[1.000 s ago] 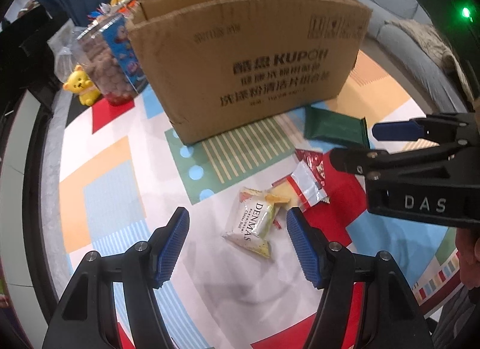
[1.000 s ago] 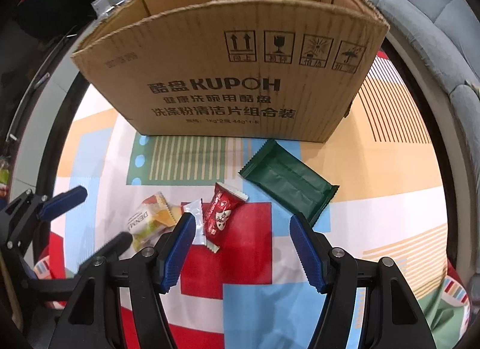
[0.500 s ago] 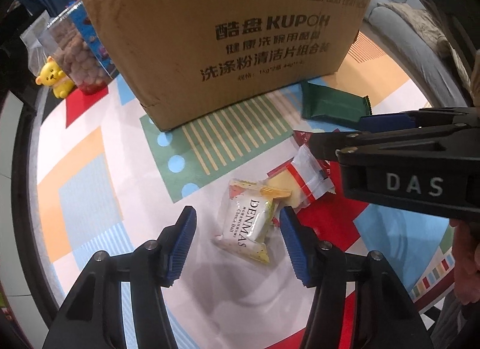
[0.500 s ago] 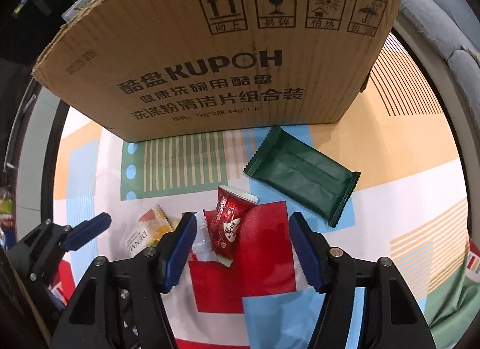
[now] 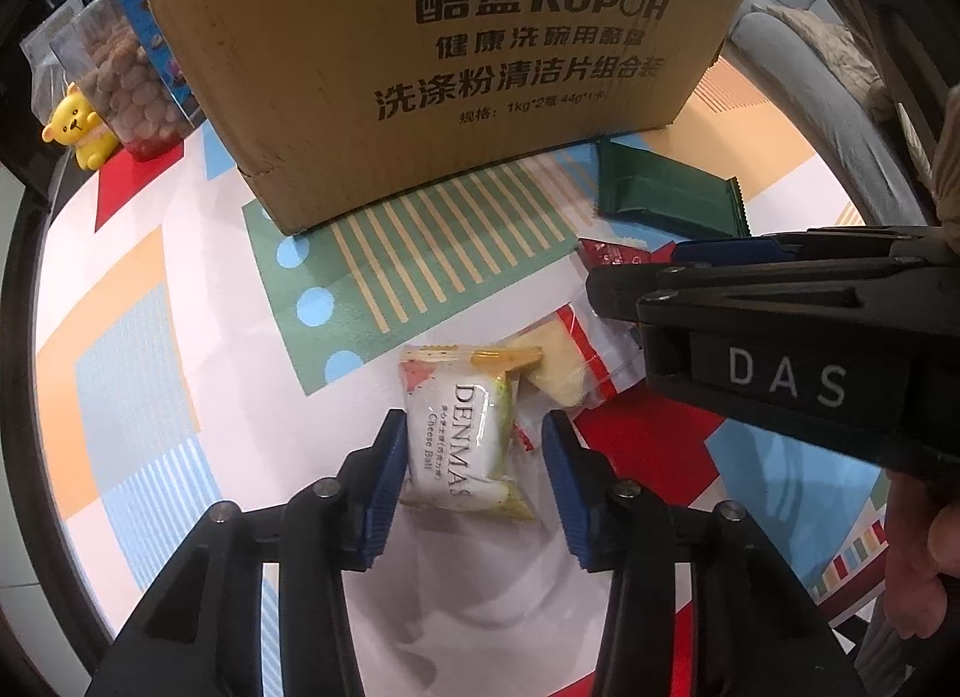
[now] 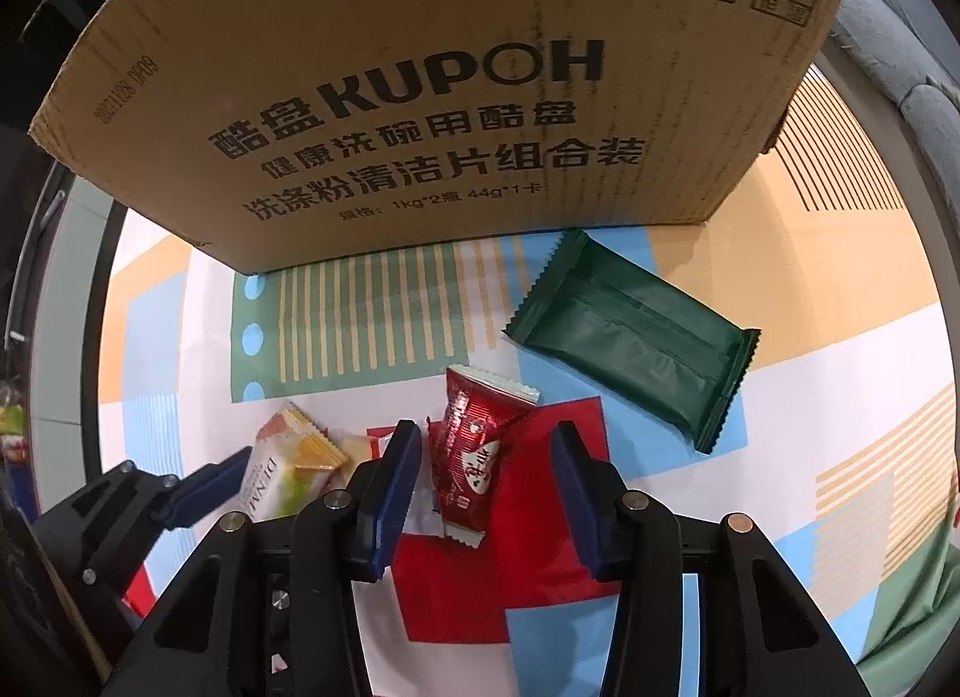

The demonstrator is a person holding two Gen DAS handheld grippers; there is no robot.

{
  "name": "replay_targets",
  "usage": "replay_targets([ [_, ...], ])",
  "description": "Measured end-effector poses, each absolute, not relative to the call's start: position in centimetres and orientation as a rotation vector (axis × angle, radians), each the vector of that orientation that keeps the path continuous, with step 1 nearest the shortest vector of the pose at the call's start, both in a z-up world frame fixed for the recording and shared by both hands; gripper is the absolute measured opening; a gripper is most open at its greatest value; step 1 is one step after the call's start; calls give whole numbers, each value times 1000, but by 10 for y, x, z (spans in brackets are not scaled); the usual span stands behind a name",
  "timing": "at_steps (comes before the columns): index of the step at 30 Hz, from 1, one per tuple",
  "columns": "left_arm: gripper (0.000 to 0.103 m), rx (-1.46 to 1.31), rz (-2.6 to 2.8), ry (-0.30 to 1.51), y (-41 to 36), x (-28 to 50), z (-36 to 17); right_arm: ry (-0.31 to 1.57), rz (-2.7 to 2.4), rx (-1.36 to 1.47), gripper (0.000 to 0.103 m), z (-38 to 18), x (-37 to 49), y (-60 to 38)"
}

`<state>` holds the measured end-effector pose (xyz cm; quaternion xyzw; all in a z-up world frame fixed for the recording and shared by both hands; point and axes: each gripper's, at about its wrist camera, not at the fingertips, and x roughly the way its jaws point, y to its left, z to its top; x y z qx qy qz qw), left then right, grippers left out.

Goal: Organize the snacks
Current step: 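Grasp the DENMAS cheese-ball packet with the left tool while the right tool grasps the red candy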

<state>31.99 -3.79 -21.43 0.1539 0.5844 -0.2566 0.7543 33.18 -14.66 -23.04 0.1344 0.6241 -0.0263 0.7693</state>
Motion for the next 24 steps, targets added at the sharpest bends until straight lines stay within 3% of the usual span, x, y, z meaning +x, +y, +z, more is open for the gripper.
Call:
replay_targets([
  [8, 32, 300, -558, 1282, -31, 324, -216, 1353, -20, 324, 28, -234, 332, -144],
  [17, 30, 287, -540, 1286, -30, 323, -213, 1322, 10, 353, 10, -214, 331, -162],
  [24, 30, 277, -522, 1271, -27, 320, -207, 1316, 22, 351, 6, -208, 319, -173],
])
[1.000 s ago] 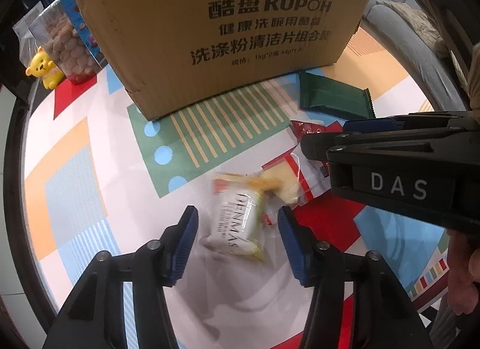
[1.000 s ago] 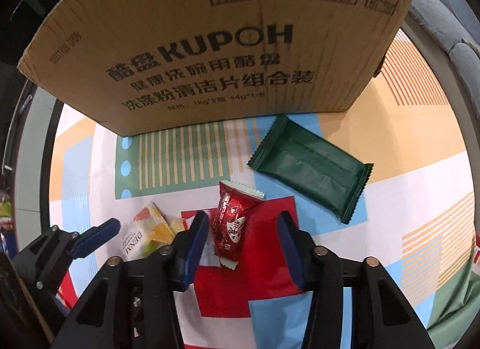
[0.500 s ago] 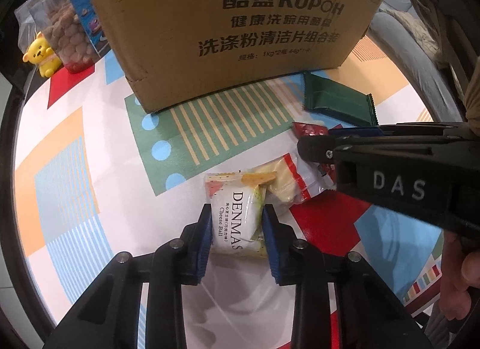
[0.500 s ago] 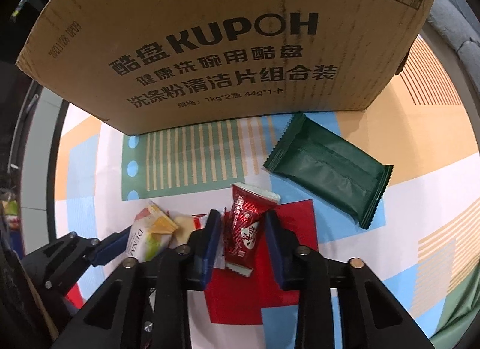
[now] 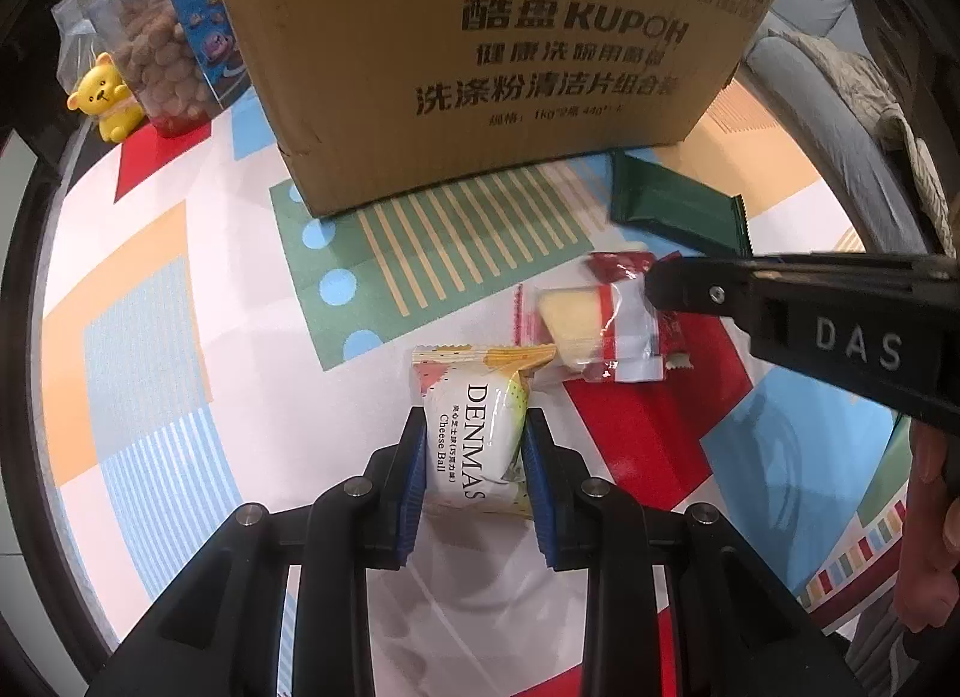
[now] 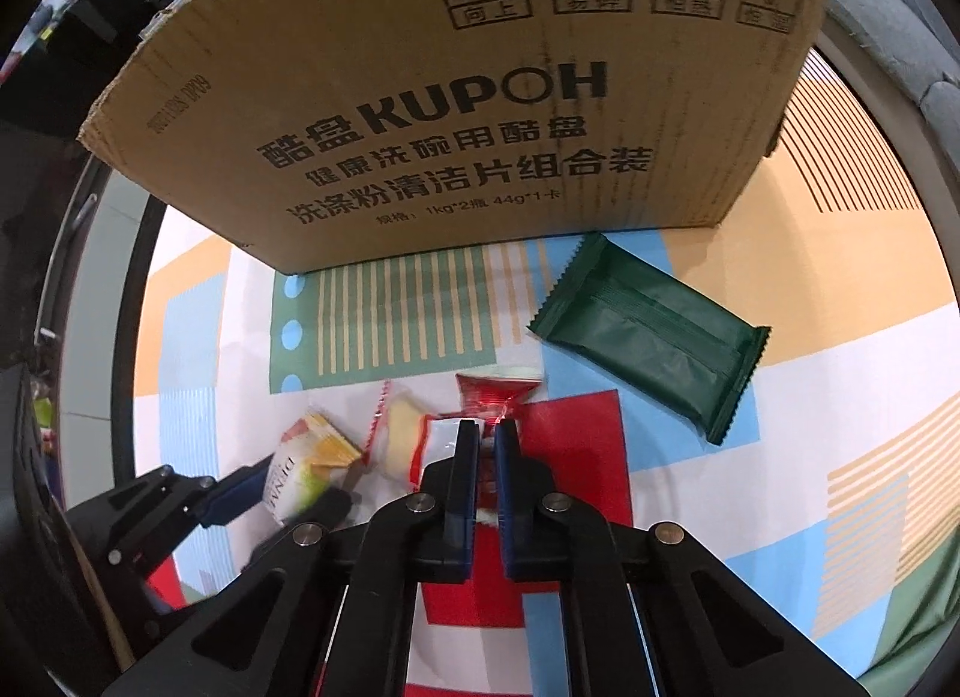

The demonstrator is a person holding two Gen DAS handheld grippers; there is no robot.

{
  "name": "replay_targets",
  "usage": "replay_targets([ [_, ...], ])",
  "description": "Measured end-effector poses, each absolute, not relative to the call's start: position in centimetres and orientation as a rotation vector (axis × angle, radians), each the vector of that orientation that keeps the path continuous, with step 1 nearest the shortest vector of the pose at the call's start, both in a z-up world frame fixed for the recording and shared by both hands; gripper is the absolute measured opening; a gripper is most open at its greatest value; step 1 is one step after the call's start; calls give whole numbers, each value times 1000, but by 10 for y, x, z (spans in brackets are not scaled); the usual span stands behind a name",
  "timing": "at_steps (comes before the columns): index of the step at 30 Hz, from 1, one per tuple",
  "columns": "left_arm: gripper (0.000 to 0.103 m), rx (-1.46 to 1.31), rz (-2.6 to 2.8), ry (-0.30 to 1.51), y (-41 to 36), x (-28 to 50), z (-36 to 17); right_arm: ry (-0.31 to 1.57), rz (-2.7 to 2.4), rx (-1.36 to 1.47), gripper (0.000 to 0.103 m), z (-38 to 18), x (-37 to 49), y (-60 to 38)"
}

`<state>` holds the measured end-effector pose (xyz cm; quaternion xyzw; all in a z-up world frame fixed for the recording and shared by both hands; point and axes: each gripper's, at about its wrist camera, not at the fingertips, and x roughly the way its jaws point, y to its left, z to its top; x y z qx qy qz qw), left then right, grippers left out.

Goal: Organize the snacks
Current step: 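Grasp the DENMAS cheese-ball packet with the left tool while the right tool grasps the red candy, then lift both held snacks and carry them over the cardboard box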

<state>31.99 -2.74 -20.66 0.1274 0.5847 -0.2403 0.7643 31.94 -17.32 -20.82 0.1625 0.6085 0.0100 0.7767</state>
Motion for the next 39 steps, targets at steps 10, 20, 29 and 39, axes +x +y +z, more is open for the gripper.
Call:
replay_targets([
  [10, 30, 275, -523, 1253, -25, 309, -196, 1308, 48, 332, 3, -198, 301, -185],
  [20, 30, 270, -520, 1255, -23, 310, -196, 1328, -6, 313, 22, -208, 314, -184],
  [29, 30, 260, -508, 1269, -18, 314, -204, 1326, -5, 267, 31, -214, 327, -167],
  [39, 30, 248, -489, 1266, -19, 316, -205, 1343, 4, 242, 32, -226, 334, -146],
])
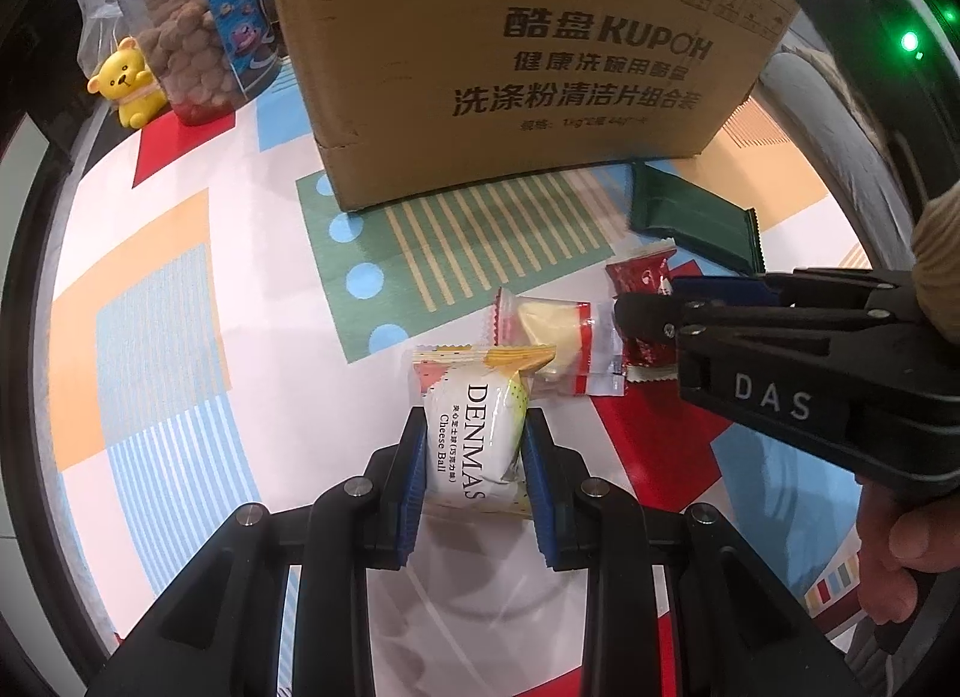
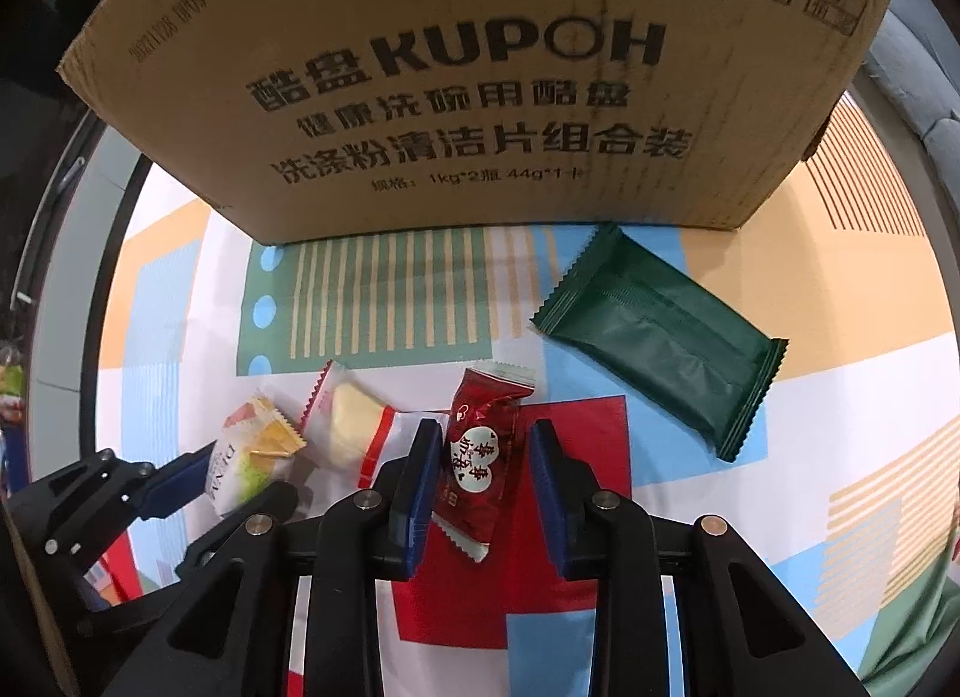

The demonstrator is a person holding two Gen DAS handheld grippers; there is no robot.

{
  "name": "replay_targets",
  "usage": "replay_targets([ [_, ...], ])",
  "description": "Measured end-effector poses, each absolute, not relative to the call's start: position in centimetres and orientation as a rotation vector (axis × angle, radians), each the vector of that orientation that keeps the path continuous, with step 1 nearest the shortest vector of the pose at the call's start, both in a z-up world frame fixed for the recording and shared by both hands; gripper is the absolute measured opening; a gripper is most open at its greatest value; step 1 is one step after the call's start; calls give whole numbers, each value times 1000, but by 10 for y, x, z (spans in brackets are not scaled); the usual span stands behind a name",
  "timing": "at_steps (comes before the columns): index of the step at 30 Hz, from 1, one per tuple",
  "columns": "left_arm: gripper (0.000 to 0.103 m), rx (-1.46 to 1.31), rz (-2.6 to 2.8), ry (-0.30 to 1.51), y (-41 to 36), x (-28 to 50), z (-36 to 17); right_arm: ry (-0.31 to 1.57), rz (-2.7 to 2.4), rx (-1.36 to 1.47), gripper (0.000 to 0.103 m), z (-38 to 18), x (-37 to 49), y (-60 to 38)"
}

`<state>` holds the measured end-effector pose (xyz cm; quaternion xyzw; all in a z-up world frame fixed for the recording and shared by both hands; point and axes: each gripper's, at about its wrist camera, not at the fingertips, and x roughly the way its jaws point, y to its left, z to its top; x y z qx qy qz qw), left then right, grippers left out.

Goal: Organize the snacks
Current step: 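Lift both held snacks and carry them over the cardboard box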

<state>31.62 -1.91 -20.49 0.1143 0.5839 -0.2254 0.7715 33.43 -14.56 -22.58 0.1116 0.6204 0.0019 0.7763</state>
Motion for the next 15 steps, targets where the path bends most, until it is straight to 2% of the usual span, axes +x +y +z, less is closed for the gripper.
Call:
replay_targets([
  [2, 30, 244, -489, 1263, -18, 316, -204, 1337, 1, 223, 30, -225, 334, -144],
  [4, 30, 242, -488, 1263, -19, 314, -205, 1332, 3, 216, 23, -224, 334, -142],
  [15, 30, 224, -466, 1247, -17, 305, -191, 1300, 10, 202, 22, -213, 316, -157],
])
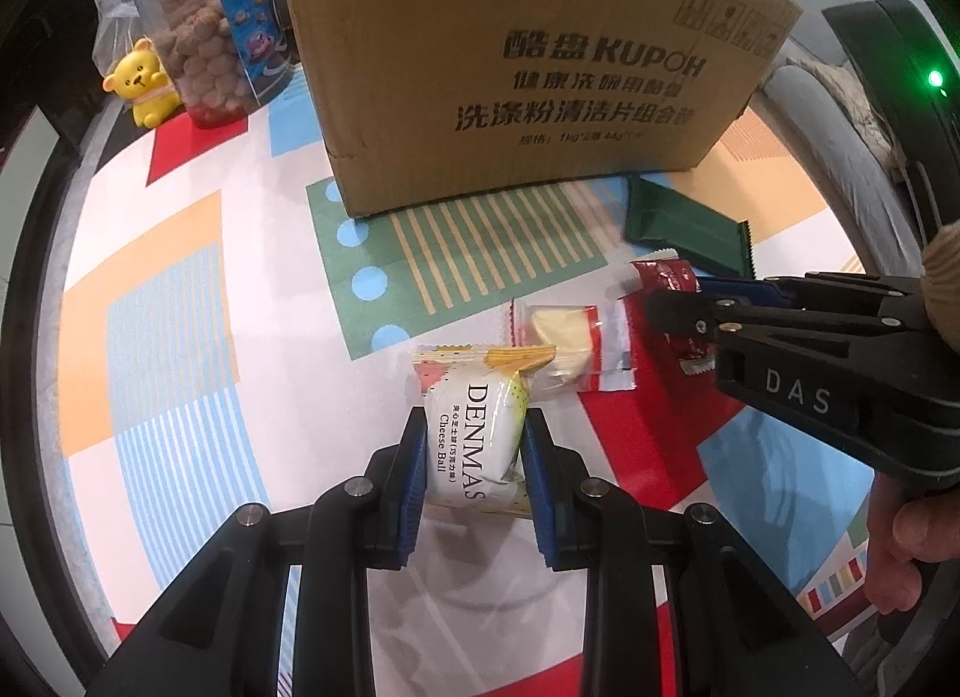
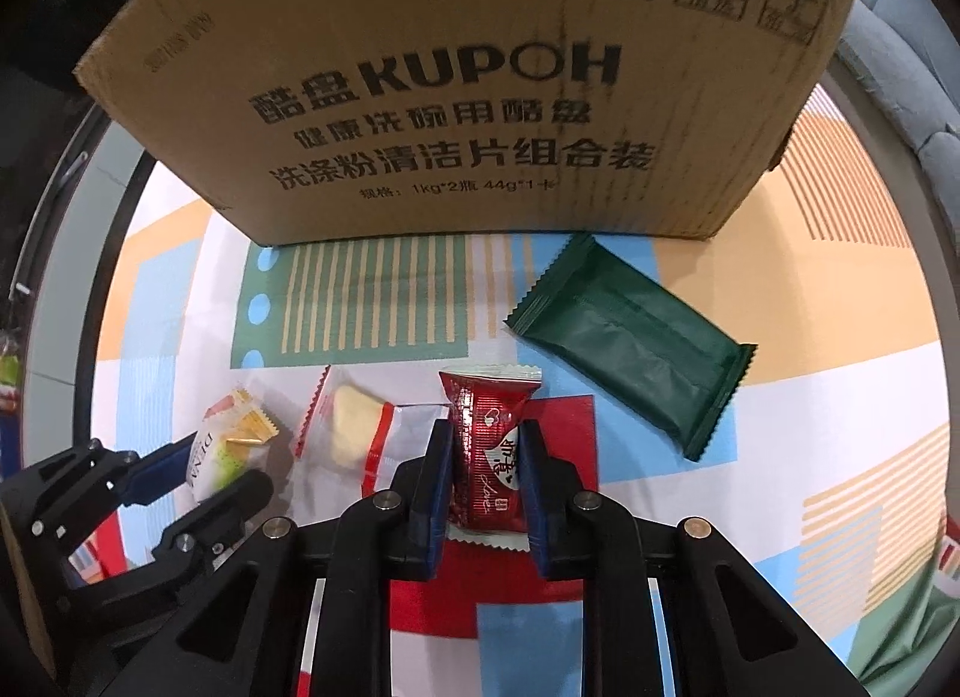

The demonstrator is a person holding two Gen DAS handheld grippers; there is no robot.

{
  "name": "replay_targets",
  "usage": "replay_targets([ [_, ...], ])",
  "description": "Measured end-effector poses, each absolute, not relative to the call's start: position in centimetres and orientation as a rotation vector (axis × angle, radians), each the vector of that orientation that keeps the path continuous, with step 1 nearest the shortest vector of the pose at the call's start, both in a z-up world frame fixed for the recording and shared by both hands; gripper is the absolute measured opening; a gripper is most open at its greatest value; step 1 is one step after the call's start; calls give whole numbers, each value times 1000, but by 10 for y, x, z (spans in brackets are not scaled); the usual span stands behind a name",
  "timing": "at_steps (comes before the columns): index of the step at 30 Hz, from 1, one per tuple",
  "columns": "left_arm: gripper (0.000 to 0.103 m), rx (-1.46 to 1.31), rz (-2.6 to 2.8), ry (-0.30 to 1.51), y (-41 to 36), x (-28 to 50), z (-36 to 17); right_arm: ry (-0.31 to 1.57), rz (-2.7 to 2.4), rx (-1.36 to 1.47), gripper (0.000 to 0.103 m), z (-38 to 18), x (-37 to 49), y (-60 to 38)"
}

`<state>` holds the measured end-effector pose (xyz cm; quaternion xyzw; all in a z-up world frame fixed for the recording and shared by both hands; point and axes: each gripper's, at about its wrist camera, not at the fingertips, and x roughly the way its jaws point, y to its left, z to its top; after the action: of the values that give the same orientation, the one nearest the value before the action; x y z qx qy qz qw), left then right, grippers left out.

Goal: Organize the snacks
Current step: 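Lift both held snacks and carry them over the cardboard box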

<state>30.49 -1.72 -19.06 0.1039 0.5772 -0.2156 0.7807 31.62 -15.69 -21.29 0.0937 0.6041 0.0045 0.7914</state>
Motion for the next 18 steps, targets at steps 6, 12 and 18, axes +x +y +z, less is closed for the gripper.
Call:
replay_targets([
  [6, 30, 212, -451, 1219, -19, 293, -172, 1257, 9, 196, 22, -187, 300, -169],
  [12, 30, 184, -423, 1188, -22, 280, -151, 1200, 20, 178, 22, -159, 286, -181],
  [18, 30, 148, -386, 1155, -25, 270, -130, 1161, 31, 177, 22, -141, 273, -182],
])
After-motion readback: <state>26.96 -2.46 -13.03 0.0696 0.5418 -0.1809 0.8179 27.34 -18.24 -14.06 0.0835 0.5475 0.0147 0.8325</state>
